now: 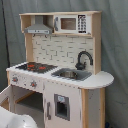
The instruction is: Play with the kitchen
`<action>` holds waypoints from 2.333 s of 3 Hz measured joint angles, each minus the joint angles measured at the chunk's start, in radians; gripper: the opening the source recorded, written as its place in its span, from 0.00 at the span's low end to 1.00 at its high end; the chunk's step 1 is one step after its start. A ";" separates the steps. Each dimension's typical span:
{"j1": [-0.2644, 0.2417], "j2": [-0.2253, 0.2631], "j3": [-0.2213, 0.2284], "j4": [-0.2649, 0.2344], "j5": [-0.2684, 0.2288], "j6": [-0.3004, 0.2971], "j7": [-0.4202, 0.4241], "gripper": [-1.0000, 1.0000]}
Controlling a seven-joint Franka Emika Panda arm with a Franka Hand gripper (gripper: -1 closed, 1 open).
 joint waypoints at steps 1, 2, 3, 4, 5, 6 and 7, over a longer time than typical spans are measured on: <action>-0.073 0.000 0.018 -0.016 0.023 0.057 0.024 1.00; -0.125 0.000 0.028 -0.016 0.023 0.096 -0.064 1.00; -0.141 0.000 0.017 -0.024 0.023 0.094 -0.162 1.00; -0.137 0.005 0.008 -0.092 0.023 0.071 -0.237 1.00; -0.137 0.011 -0.037 -0.167 0.022 0.034 -0.274 1.00; -0.140 0.017 -0.101 -0.246 0.022 0.043 -0.271 1.00; -0.199 0.016 -0.158 -0.287 0.019 0.095 -0.269 1.00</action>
